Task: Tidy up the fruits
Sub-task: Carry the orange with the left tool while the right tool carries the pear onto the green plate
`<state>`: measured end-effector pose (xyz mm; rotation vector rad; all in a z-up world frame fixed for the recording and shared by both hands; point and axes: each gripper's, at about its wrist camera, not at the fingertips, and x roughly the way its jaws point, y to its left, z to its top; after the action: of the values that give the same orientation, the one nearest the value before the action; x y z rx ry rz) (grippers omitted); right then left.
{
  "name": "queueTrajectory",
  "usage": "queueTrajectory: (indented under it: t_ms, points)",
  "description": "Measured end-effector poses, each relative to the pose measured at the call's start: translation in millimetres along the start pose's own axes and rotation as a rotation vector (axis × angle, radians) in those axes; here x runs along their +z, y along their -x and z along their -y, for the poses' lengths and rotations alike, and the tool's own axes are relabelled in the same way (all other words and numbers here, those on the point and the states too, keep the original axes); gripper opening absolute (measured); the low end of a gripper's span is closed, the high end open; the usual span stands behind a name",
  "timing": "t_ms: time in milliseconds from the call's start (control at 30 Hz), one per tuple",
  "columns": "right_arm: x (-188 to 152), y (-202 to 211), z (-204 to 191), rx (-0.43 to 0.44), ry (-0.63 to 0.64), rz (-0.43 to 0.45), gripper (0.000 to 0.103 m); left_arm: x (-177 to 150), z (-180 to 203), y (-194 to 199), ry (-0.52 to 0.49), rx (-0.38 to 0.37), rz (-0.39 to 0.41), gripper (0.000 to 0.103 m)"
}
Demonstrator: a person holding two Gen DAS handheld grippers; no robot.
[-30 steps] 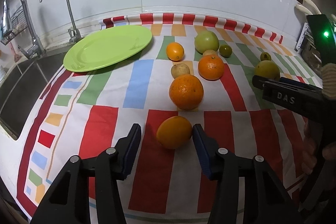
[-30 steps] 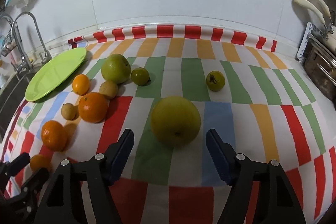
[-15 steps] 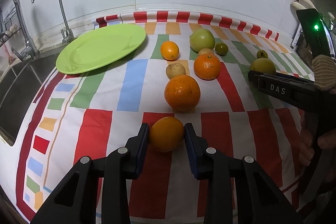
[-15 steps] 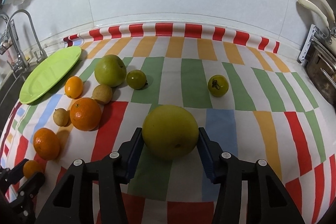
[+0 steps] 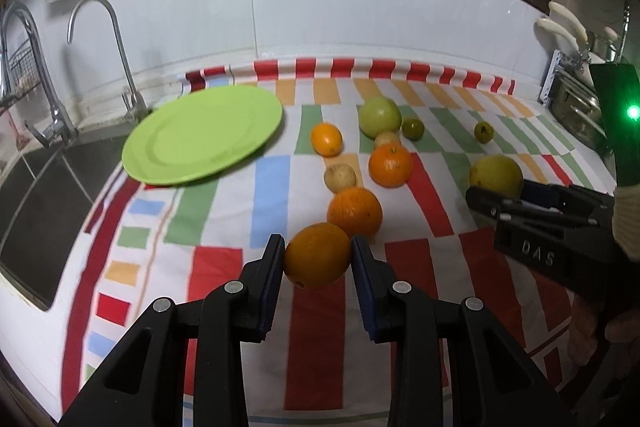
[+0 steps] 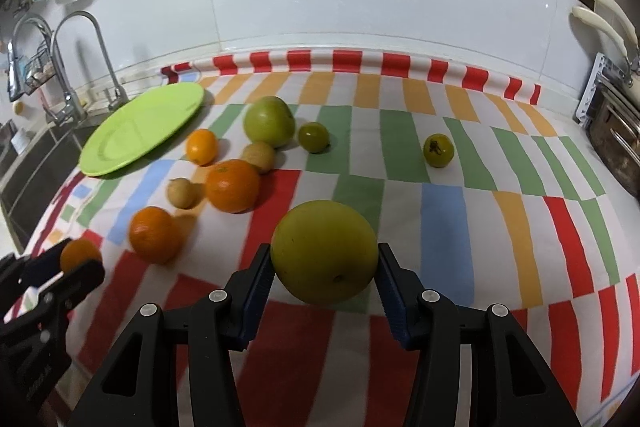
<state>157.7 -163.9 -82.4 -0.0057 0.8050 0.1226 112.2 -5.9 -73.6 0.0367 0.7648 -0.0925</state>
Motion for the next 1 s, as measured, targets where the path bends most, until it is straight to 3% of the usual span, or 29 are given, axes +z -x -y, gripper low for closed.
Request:
queueTrajectory:
  t_ms: [567,1000]
  points:
    - [28,43,-65,0.034,0.015,0.076,0.051,38,-59,31,-0.043,-0.064,0.091,0.034]
    - [91,21,-137,0.105,0.089,0.126,0.051,82,-127,6,-0.076,-0.058,0.13,0.034]
